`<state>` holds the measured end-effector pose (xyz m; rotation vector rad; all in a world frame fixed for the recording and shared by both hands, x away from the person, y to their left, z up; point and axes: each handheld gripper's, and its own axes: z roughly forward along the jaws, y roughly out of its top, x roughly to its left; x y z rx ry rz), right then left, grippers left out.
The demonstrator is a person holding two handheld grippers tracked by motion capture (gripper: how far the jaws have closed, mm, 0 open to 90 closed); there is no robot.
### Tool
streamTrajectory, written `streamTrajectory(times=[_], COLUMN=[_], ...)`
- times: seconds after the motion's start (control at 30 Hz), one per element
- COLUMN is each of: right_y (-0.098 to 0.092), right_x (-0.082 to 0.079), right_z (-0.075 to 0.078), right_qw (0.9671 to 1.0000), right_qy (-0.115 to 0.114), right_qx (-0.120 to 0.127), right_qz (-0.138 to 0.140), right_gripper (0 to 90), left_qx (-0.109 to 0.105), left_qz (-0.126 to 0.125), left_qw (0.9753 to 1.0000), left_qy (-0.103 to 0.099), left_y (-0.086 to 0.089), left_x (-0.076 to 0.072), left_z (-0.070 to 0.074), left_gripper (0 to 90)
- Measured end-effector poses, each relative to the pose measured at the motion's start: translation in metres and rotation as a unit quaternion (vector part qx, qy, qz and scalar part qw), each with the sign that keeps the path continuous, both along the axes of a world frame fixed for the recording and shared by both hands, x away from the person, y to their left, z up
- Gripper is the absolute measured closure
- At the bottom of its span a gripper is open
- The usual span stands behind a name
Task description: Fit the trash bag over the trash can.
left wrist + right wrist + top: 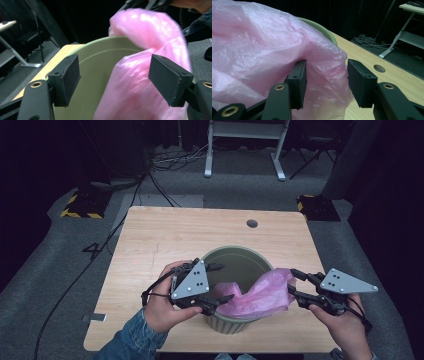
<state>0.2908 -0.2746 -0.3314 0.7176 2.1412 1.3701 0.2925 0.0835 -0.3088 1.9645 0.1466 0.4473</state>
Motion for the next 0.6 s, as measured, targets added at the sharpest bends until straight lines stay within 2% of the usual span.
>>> streamTrajectory(times=[0.13,0.23,0.33,0.53,0.6], right_y=[-0.001,-0.004,-0.005,-0.006,-0.007], right_x=[0.000,-0.001,-0.001,-0.003,-0.003], right_z=[0.001,0.001,0.001,0.004,0.004], right_qw=[0.9999,0.9999,0.9999,0.9999,0.9999], right_qy=[-0.002,0.000,-0.001,-0.005,-0.004], right_qx=[-0.005,-0.005,-0.003,0.000,0.001], right_qz=[-0.011,-0.015,-0.013,-0.012,-0.012], right_gripper=[51.8,51.7,51.7,51.5,51.2], left_qx=[-0.003,0.005,0.021,0.050,0.053], left_qz=[-0.010,-0.015,-0.002,0.013,0.023], left_qw=[0.9999,0.9999,0.9998,0.9985,0.9980], left_qy=[0.001,0.001,0.005,0.021,0.023], left_y=[-0.002,-0.006,-0.009,-0.010,-0.009], left_x=[-0.004,-0.005,0.000,0.014,0.019], left_z=[0.003,0.003,0.001,-0.004,-0.007], left_gripper=[25.1,25.0,28.8,65.7,71.3])
